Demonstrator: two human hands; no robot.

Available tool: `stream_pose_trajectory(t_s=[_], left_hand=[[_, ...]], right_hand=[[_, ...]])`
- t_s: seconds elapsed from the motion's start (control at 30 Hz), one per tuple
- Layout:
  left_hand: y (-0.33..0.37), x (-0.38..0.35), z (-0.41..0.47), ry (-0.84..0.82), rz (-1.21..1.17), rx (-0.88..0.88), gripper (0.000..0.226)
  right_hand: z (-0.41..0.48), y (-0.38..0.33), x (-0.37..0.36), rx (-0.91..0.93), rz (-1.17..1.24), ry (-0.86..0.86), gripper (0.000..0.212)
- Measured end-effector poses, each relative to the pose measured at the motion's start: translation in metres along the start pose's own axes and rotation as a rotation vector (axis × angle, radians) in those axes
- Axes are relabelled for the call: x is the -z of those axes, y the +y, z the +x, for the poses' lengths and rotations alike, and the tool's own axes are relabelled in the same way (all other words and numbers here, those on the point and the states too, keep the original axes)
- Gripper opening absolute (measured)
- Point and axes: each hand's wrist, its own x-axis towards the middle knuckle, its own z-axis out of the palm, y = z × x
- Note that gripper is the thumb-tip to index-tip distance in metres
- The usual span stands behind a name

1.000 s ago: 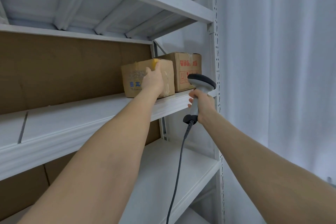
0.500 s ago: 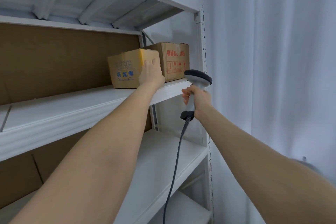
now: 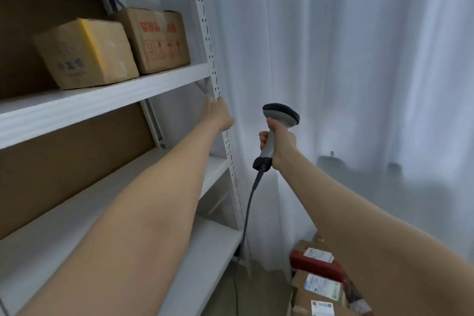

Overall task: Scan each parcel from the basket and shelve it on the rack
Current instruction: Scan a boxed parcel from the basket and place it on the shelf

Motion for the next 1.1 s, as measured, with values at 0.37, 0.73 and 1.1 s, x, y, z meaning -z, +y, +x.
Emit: stream_pose_trajectory(t_s=[0.37, 0.73, 1.1], left_hand=[[0.100, -0.185, -0.076, -0.433, 0.008, -0.092, 0.061], [0.136, -0.329, -0.147, -0.753, -0.054, -0.033, 0.059], [0.095, -0.476, -0.191, -0.977, -0.055, 0.036, 0.053]], right_hand=[[0.000, 0.035, 0.207, -0.131, 0.108, 0.287, 0.040], [0.009, 0.099, 0.341, -0.292, 0.130, 0.546, 0.022], [0.035, 0.215, 0.418, -0.521, -0.093, 0.790, 0.010]])
